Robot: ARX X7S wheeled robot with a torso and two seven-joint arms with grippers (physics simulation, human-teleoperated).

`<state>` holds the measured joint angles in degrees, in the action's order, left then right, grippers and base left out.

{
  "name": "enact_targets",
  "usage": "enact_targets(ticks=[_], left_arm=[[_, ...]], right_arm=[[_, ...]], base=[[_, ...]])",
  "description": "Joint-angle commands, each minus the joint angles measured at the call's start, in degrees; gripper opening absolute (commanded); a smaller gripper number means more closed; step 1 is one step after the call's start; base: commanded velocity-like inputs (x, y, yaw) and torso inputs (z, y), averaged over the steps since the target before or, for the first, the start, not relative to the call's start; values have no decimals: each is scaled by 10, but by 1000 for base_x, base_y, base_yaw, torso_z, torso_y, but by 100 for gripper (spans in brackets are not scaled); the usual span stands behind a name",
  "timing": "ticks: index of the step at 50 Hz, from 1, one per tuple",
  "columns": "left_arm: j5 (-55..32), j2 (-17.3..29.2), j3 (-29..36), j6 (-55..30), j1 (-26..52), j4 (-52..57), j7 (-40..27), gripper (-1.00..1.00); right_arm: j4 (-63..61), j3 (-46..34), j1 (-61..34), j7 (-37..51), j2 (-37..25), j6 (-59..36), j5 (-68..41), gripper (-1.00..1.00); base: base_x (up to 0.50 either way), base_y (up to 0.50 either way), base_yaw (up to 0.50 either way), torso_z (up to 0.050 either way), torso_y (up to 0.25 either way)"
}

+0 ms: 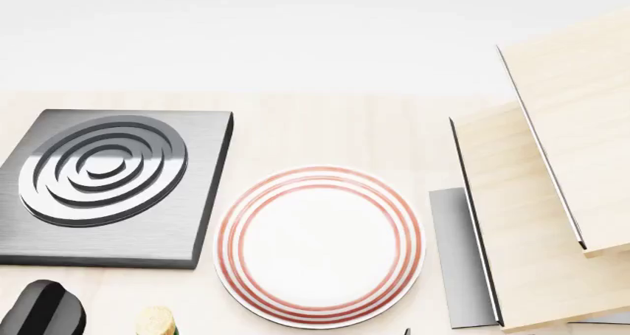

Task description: Pick up the akita bowl and put it on the plate.

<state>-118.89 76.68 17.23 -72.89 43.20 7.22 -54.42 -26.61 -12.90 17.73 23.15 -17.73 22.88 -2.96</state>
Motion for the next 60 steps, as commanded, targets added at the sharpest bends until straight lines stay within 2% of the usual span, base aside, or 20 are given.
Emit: enact_targets(ticks=[1, 20, 36, 60], left_arm=[[-18, 2, 25, -6, -7, -45, -14, 100], [-52, 20, 47, -5, -32, -40, -27, 100], [-30, 21, 58, 3, -58, -51, -17, 100], [12, -33, 83, -12, -31, -74, -30, 100]], right_arm=[[1, -2, 3, 2, -3, 10, -1, 100], [5, -6, 0, 4, -6, 20, 7, 100], [9, -9, -2, 8, -8, 20, 6, 100], [17, -15, -4, 13, -9, 26, 8, 100]], base=[[0, 0, 0, 0, 0], [0, 0, 0, 0, 0], [0, 0, 0, 0, 0], [0, 0, 0, 0, 0]])
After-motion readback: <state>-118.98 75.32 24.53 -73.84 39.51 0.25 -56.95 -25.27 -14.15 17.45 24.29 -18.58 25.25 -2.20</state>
